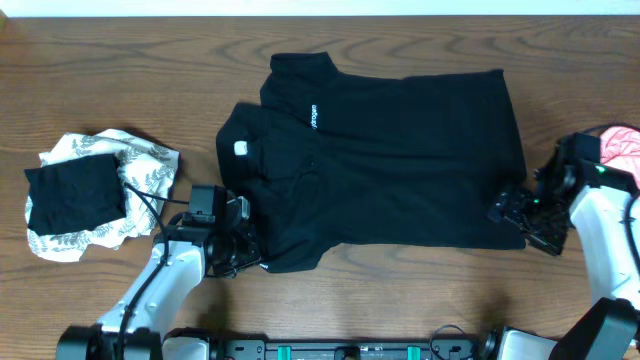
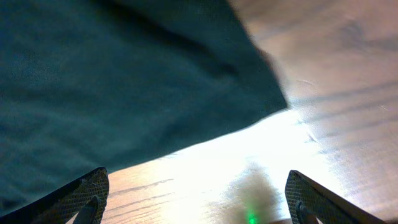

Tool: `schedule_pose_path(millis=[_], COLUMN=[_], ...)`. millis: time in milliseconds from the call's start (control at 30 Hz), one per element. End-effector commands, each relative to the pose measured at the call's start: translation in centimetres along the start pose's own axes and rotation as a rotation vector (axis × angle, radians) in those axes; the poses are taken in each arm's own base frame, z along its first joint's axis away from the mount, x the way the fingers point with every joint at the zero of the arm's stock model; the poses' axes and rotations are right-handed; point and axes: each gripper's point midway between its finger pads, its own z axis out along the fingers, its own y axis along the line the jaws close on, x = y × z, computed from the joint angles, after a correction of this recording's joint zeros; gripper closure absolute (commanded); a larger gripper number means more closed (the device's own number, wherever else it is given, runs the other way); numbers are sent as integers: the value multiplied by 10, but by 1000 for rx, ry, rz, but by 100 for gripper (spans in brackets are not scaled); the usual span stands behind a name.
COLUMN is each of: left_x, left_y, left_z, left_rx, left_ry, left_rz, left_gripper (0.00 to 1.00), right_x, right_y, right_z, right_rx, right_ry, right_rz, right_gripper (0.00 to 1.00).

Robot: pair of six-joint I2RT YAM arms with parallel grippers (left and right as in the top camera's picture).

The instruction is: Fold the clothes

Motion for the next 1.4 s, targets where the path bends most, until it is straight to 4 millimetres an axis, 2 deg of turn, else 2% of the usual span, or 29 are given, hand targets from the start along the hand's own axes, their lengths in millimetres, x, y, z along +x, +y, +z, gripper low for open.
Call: schedule_pose_path(millis=[0, 133, 233, 367, 700, 967, 1033, 1100, 1200, 1367], left_x=[-12, -18, -19, -19, -18, -16, -17, -16, -16, -13], left_y=[-17, -28, -33, -34, -33, -32, -33, -32, -32, -31], left_z=[-19, -35, -43, -46, -45, -45, -45, -45, -45, -44], left_rx=[45, 77, 91, 95, 92, 90, 90, 89, 90, 84], left_ry=[-64, -136, -170, -180, -175, -169, -169, -169, -169, -153], left_rz=[39, 74, 91, 97, 93, 91, 91, 91, 91, 83], left_gripper=[94, 94, 94, 94, 94, 94, 94, 94, 94, 94], right_x=[3, 6, 5, 0, -2, 10, 9, 4, -5, -5], right_y=[-15, -20, -24, -25, -28, -46, -50, -55, -61, -60], right_z=[-1, 4, 15, 35, 65, 77, 77, 76, 74, 68], right_rx=[8, 13, 2, -47, -78, 7, 30, 55, 86, 93], right_ry=[15, 26, 11, -26, -88, -85, -95, -124, -167, -164], right_rz=[37, 59, 148, 235, 343, 368, 369, 368, 368, 303], right_gripper=[10, 8, 7, 12, 52, 59, 69, 83, 98, 99])
